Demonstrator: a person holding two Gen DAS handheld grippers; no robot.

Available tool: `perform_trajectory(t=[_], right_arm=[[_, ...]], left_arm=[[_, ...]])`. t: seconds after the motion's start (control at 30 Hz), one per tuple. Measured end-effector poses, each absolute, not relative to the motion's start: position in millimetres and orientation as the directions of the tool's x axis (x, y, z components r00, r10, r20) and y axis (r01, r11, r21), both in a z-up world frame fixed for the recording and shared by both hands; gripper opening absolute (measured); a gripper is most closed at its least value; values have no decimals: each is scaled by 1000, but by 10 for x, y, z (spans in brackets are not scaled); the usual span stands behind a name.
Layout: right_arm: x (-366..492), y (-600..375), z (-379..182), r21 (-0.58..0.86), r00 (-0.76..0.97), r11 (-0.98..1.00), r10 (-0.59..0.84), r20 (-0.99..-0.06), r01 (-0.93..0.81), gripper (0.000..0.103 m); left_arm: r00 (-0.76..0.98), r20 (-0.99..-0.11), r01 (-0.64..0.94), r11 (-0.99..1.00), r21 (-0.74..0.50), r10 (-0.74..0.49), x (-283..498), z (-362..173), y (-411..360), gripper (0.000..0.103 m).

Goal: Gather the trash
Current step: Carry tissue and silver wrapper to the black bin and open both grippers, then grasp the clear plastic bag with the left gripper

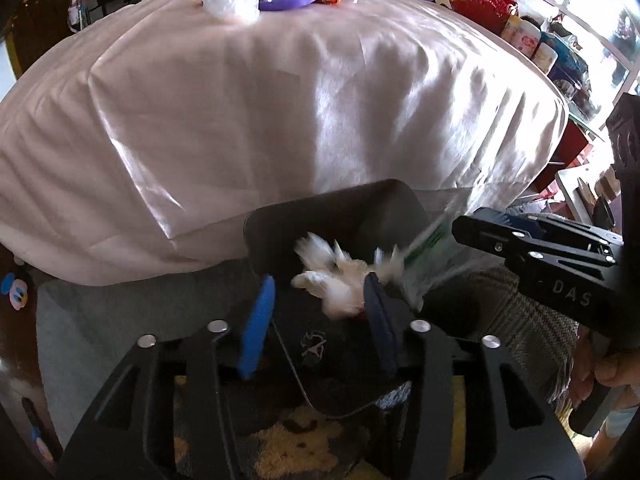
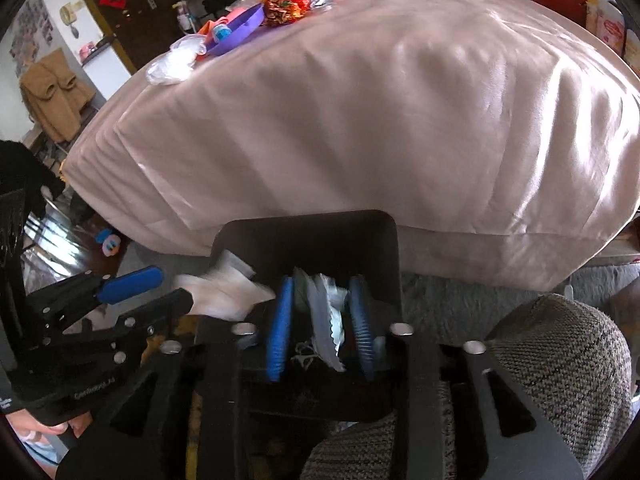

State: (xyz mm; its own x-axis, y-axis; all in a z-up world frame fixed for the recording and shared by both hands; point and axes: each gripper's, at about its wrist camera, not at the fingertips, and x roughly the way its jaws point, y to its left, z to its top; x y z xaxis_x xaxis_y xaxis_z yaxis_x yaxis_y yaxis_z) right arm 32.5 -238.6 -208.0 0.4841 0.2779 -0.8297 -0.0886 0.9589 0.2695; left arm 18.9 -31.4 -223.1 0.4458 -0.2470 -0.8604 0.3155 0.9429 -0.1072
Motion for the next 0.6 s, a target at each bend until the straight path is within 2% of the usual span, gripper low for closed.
perform_trajectory(t=[0.1,0.17,0.2,0.27,0.33,0.6], right_arm=[[343,-2417,-2063,260,493,963,261,-830,-74,55],[345,-2441,-2037,241,507,968,239,-828,-62,62],[344,-2451,-2025,230,513,971,227,-828,-57,69],[347,-2480,-1983,207,528,977,201,-825,-50,79],[357,-2514,-1946,200,538,979,193,-821,-45,88],[434,-2633,-1727,215,583,976,192,-789,-29,89]], left_arm=[[450,-861,308,946,-101,-238,200,-2224,-297,57],[456,-860,299,949,-96,-230,216,-2210,-264,67],[463,-857,291,952,-93,-225,227,-2192,-241,71],[478,-851,275,957,-89,-217,236,-2150,-186,87],[505,-838,258,963,-83,-207,243,-2078,-127,95],[576,-795,217,973,-76,-190,288,-1814,37,95]])
